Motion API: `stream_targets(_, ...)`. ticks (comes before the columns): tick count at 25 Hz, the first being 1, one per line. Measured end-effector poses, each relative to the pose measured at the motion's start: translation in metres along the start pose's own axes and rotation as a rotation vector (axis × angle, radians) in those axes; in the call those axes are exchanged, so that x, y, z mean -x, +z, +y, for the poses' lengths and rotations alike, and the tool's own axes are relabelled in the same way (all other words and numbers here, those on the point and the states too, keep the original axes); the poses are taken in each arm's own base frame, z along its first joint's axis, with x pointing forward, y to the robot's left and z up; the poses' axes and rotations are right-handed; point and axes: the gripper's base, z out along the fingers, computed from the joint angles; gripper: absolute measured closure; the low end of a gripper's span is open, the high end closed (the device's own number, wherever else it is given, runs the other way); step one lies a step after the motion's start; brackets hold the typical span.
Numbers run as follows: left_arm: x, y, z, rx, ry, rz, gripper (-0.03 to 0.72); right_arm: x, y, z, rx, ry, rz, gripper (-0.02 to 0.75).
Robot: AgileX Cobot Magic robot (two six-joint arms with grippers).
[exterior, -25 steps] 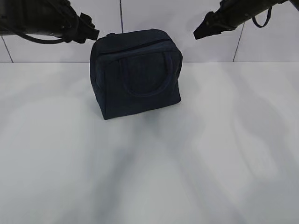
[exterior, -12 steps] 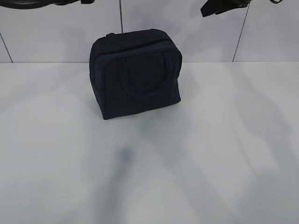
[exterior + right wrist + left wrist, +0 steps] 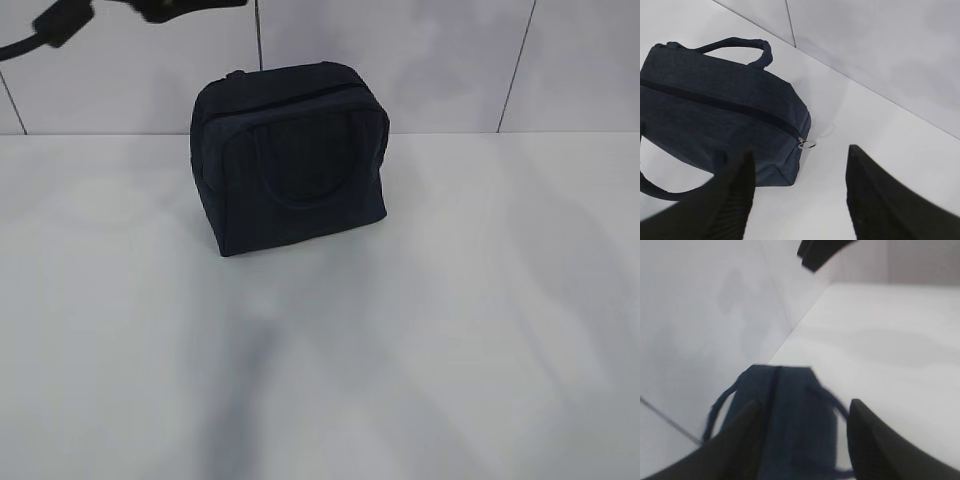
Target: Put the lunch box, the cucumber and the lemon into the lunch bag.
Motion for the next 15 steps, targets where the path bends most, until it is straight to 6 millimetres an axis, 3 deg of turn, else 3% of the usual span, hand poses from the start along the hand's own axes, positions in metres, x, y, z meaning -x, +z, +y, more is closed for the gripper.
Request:
stream_targets(3, 0.006, -0.026, -0.004, 0.057, 0.292, 0.134, 0.302, 0.003, -0.019, 0.009, -0.019, -0.013, -0.001, 0.304)
stream_targets(7, 0.019, -0.057, -0.010, 0.127, 0.492, 0.220, 0.312, 0.009, -0.044, 0.023, -0.032, -0.014, -0.019, 0.304)
stream_targets(11, 0.027, -0.083, -0.012, 0.226, 0.560, 0.310, 0.330, 0.010, -0.069, 0.037, -0.058, -0.008, -0.026, 0.304)
stream_targets(15, 0.038, -0.108, -0.012, 0.379, 0.481, 0.315, 0.340, 0.009, -0.094, 0.051, -0.095, -0.023, -0.020, 0.304)
